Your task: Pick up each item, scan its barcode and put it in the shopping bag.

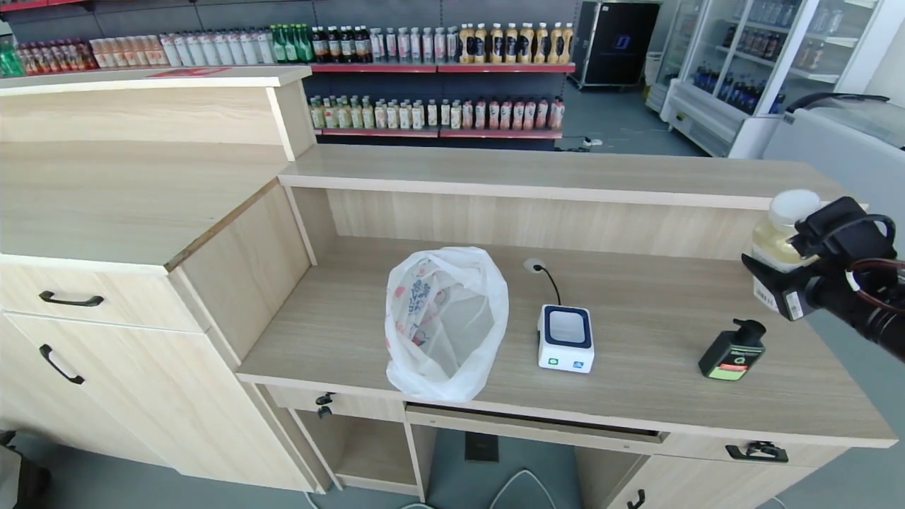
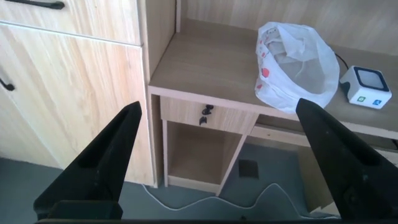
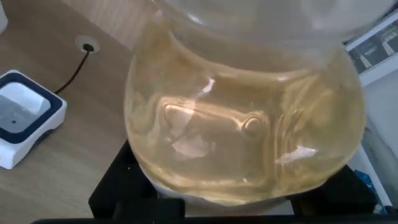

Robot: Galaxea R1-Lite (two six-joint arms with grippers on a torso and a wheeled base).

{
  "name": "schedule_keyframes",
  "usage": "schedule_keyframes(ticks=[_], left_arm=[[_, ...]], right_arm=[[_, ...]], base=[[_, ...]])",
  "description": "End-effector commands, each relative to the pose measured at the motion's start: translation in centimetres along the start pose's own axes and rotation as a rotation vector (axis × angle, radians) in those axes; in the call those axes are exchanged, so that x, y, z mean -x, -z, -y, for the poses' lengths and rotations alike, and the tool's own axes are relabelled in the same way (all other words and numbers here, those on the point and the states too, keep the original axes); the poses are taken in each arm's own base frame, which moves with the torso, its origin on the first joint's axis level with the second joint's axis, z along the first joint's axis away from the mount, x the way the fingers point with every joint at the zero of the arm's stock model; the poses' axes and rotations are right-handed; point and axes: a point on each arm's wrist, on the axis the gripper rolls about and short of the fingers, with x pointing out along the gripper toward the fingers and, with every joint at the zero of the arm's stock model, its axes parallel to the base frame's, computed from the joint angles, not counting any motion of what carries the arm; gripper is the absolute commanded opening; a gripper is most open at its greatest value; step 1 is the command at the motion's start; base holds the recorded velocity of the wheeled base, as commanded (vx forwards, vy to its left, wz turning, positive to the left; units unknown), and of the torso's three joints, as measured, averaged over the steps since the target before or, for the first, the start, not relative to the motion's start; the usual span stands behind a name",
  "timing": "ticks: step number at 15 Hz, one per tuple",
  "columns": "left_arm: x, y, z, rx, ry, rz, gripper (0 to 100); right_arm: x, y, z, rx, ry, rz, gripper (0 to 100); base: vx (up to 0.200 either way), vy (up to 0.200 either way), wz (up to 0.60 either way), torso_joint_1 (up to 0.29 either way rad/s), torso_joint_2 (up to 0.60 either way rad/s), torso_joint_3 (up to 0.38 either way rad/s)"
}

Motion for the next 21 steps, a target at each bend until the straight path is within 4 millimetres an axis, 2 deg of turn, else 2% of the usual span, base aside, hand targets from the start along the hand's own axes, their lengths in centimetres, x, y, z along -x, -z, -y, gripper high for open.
schedule_keyframes(ticks=[1,3,5,10,21], left_arm=[[0.0,0.0,0.0,0.0,0.001,0.001,100],[0.0,0.0,0.0,0.0,-0.001,0.001,100],[0.0,0.0,0.0,0.0,0.001,0.001,100],[0.0,0.0,0.0,0.0,0.001,0.001,100],[0.0,0.0,0.0,0.0,0.001,0.001,100]], right_arm=[[-1.1,1.5,-0.5,0.034,-0.029,0.01,0],[-1.7,2.3,-0.5,0.11,-0.059,0.072,0],[-2.6,4.2,-0.6,0.183,-0.169,0.177,0],[-4.2,8.6,-0.3,0.231,-0.284,0.207,0],[-6.1,11.3,-2.7,0.231,-0.371,0.292,0]], base=[[0.0,0.0,0.6,0.002,0.01,-0.002],[0.0,0.0,0.6,0.0,0.0,0.005],[0.0,0.0,0.0,0.0,0.0,0.0],[0.0,0.0,0.0,0.0,0.0,0.0],[0.0,0.0,0.0,0.0,0.0,0.0]])
